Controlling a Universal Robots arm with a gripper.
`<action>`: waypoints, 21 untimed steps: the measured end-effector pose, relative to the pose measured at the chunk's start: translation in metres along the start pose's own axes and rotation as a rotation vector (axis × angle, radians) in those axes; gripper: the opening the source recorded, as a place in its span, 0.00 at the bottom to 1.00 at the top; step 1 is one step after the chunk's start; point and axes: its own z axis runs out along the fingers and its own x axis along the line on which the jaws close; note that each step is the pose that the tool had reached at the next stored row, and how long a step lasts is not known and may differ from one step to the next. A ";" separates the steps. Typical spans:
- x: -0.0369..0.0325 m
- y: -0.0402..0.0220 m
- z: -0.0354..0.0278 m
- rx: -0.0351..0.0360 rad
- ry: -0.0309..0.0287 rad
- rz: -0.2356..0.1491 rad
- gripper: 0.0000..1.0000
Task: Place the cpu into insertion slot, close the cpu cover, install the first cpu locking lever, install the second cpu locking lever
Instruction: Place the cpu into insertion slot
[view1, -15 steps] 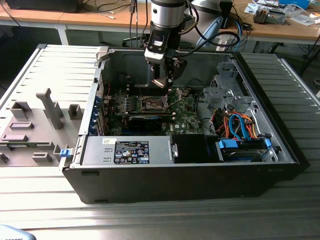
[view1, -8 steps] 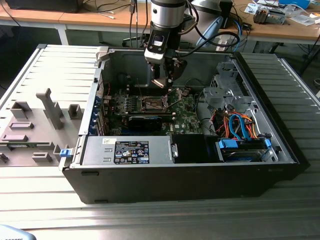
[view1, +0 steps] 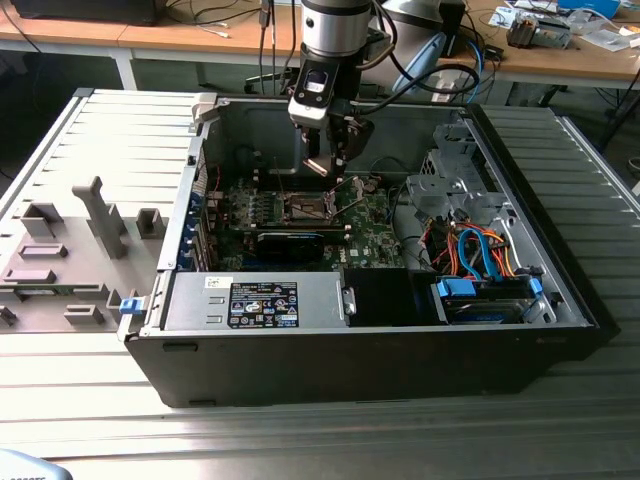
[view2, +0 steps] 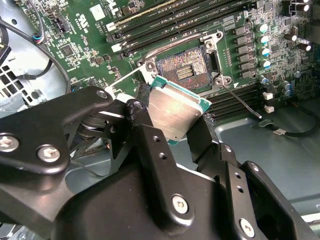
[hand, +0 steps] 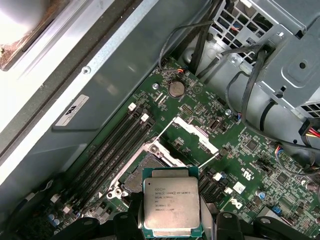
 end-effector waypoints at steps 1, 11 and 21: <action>0.0000 0.0000 0.0000 0.0000 0.0000 0.000 0.55; 0.0000 0.0000 0.0009 0.0001 -0.0002 0.007 0.55; 0.0000 -0.0001 0.0017 0.0002 -0.0004 0.015 0.55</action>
